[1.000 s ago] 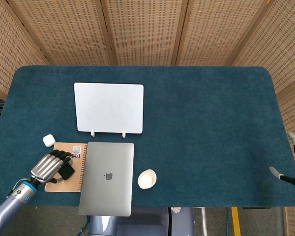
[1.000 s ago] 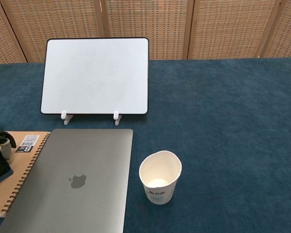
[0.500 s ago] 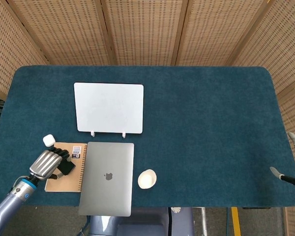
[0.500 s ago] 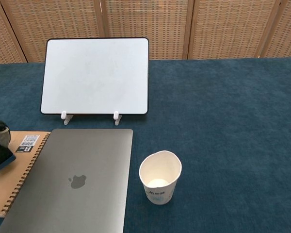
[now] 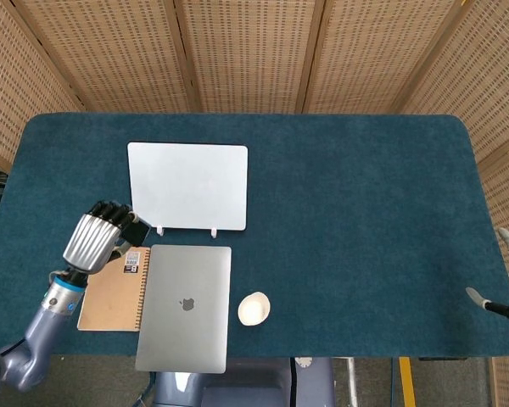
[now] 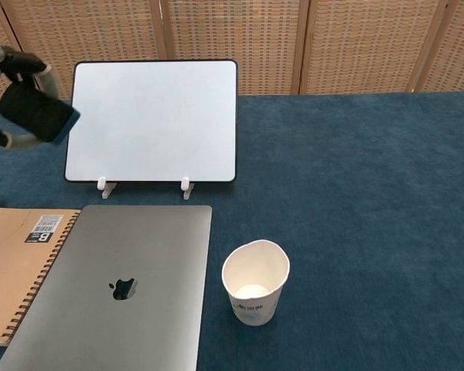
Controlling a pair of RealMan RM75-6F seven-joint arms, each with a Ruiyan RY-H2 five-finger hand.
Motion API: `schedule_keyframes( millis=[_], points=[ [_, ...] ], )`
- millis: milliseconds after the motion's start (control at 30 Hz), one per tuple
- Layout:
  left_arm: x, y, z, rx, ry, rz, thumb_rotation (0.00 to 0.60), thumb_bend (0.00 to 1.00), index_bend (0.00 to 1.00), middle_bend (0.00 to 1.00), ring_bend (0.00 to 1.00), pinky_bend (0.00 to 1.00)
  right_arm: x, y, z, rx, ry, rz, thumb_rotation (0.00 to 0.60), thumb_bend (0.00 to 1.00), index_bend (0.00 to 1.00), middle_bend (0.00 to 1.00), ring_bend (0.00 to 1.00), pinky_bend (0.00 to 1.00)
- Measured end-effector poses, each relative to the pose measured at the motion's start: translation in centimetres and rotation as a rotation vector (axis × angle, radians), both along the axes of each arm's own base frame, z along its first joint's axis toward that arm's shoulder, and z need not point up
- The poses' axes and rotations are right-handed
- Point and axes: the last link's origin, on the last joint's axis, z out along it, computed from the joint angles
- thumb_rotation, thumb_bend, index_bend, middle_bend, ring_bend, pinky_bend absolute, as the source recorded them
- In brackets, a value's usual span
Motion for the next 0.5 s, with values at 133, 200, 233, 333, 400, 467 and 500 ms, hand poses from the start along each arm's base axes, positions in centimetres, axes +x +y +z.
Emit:
schedule_keyframes(
  millis=[133, 200, 233, 333, 400, 467, 500],
  points=[
    [2.3, 2.5, -1.5, 0.037, 0.007, -0.014, 0.6, 0.24, 0.56, 0.41, 0.38, 0.35, -0.2, -0.1, 0.0, 0.008, -0.013, -0.005, 0.6, 0.0, 0.0, 0.0, 0.0, 0.0],
    [3.0, 3.8, -2.5, 0.038, 0.025, -0.002, 0.6, 0.24, 0.56, 0.41, 0.38, 0.35, -0.3, -0.2, 0.0, 0.012, -0.019, -0.006, 0.6, 0.0, 0.0, 0.0, 0.0, 0.0],
    [3.3, 4.4, -3.0, 0.041, 0.033, 0.004, 0.6, 0.24, 0.56, 0.41, 0.38, 0.35, -0.3, -0.3, 0.0, 0.016, -0.022, -0.007, 0.6, 0.0, 0.0, 0.0, 0.0, 0.0],
    [4.1, 5.9, -4.3, 0.053, 0.05, 0.031, 0.6, 0.24, 0.56, 0.41, 0.38, 0.35, -0.6, -0.5, 0.0, 0.026, -0.03, -0.014, 0.6, 0.0, 0.0, 0.0, 0.0, 0.0],
    [4.4, 6.8, -5.2, 0.063, 0.059, 0.055, 0.6, 0.24, 0.56, 0.41, 0.38, 0.35, -0.7, -0.6, 0.0, 0.029, -0.035, -0.019, 0.6, 0.0, 0.0, 0.0, 0.0, 0.0],
    [4.7, 7.5, -5.8, 0.074, 0.072, 0.072, 0.6, 0.24, 0.56, 0.41, 0.38, 0.35, -0.9, -0.8, 0.0, 0.033, -0.042, -0.022, 0.6, 0.0, 0.0, 0.0, 0.0, 0.0],
    [4.8, 7.9, -6.1, 0.082, 0.08, 0.081, 0.6, 0.24, 0.56, 0.41, 0.38, 0.35, -0.9, -0.8, 0.0, 0.035, -0.044, -0.023, 0.6, 0.0, 0.0, 0.0, 0.0, 0.0]
  ],
)
